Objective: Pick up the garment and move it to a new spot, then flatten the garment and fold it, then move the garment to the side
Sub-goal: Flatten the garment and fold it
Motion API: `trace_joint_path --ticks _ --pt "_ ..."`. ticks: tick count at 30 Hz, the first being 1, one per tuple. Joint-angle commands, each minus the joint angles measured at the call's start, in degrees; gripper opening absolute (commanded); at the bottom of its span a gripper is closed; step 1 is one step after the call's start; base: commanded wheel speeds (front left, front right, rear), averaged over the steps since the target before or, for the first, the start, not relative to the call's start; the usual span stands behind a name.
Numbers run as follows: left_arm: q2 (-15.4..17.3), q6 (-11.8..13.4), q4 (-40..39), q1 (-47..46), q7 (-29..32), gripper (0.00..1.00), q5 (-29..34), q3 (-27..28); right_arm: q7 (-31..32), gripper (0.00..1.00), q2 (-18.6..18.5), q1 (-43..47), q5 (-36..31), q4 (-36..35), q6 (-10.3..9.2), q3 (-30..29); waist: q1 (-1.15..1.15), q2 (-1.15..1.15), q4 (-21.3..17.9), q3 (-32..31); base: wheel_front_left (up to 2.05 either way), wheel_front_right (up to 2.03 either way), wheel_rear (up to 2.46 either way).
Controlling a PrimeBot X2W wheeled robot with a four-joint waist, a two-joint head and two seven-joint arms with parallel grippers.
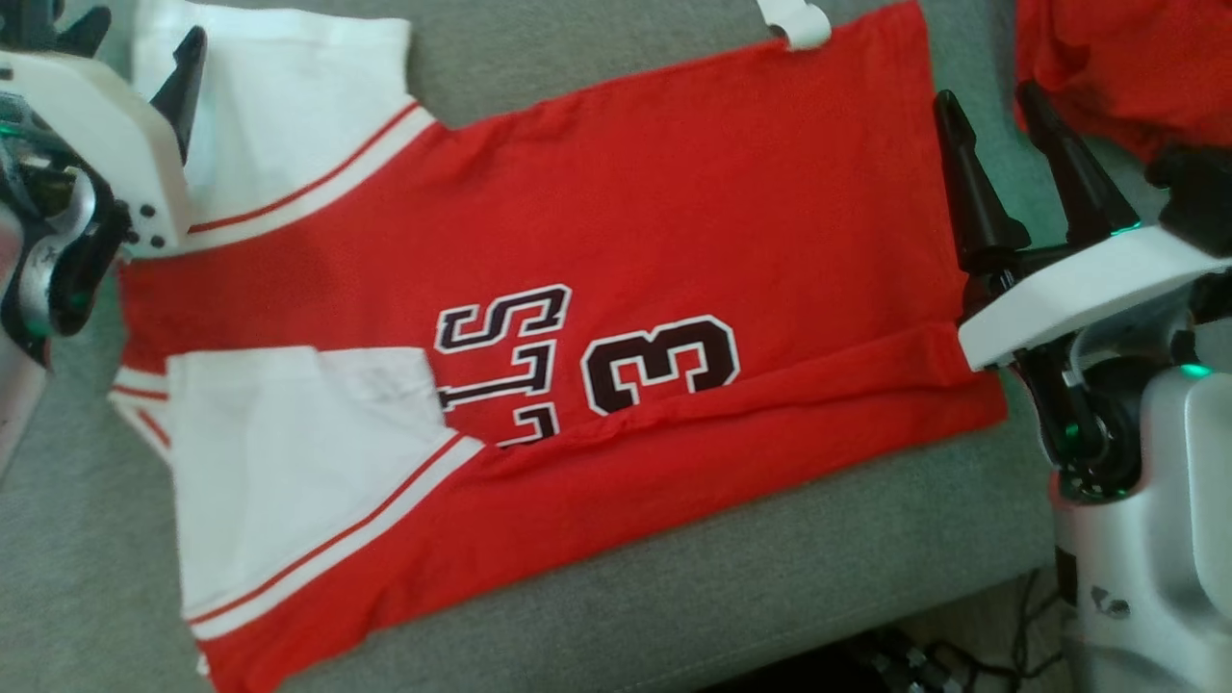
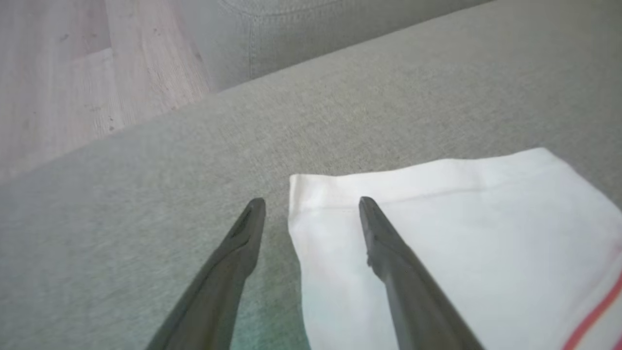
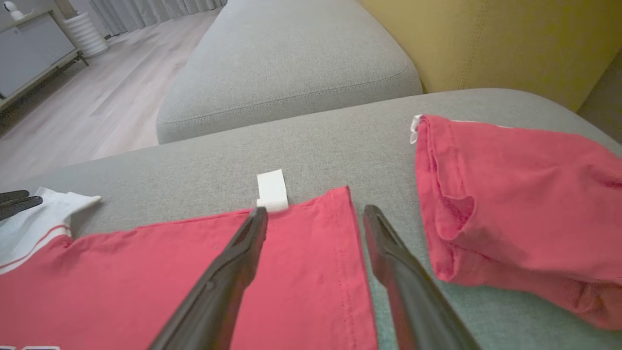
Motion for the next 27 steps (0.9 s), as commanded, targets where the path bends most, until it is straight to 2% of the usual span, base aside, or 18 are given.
trace_joint_path --ticks 1,7,8,9,10,11,13,14,20,27 --pt "2.8 0.1 -1.1 -2.8 0.2 1.0 -0.1 2.8 -0.5 1.0 -0.3 -1.2 0.1 -1.9 0.41 0.9 -0.02 0.0 -0.9 0.9 0.0 0.0 0.0" --pt "3.2 -0.8 0.1 -2.0 2.9 1.0 -2.2 2.6 -1.6 1.0 -0.3 -1.7 0.4 -0.2 0.41 1.3 -0.02 0.0 -1.3 1.2 0.0 0.0 0.0" --pt "3.3 -1.0 -0.1 -1.9 3.4 0.93 -2.5 2.4 -1.7 1.0 -0.3 -1.8 0.4 0.0 0.41 1.3 -0.02 0.0 -1.3 1.3 0.0 0.0 0.0" --pt "3.3 -1.1 -0.4 -1.8 3.8 0.64 -2.6 2.2 -1.7 1.0 -0.3 -2.0 0.5 0.3 0.41 1.2 -0.02 0.0 -1.3 1.3 0.0 0.0 0.0" --pt "3.3 -1.4 -0.6 -1.6 4.3 0.48 -2.8 2.0 -1.5 1.0 -0.3 -2.1 0.4 0.8 0.41 1.0 -0.02 0.0 -1.2 1.2 0.0 0.0 0.0" --pt "3.3 -1.6 -0.9 -1.4 4.9 0.4 -3.0 1.6 -1.2 1.0 -0.3 -2.3 0.1 1.3 0.41 0.7 -0.02 0.0 -1.1 1.2 0.0 0.0 0.0" --pt "3.3 -2.1 -1.4 -1.3 5.6 0.11 -2.7 0.8 -0.8 1.0 -0.3 -3.1 -0.8 2.3 0.41 0.1 -0.02 0.0 -1.0 1.3 0.0 0.0 0.0" --pt "3.1 -2.1 -1.6 -1.3 5.5 0.0 -2.7 0.7 -0.6 1.0 -0.3 -3.6 -1.0 2.8 0.41 -0.1 -0.02 0.0 -0.8 1.3 0.0 0.0 0.0" --pt "1.4 -0.6 -2.3 -3.2 0.2 0.0 0.1 1.2 1.8 1.0 -0.3 -8.5 -4.8 6.4 0.41 -0.8 -0.02 0.0 1.0 1.1 0.0 0.0 0.0" --pt "-0.4 -1.0 -4.6 -5.1 -4.7 0.0 1.8 1.3 7.5 1.0 -1.8 -16.2 -10.8 13.9 0.41 -1.9 -0.02 0.0 5.2 0.2 0.0 0.0 0.0"
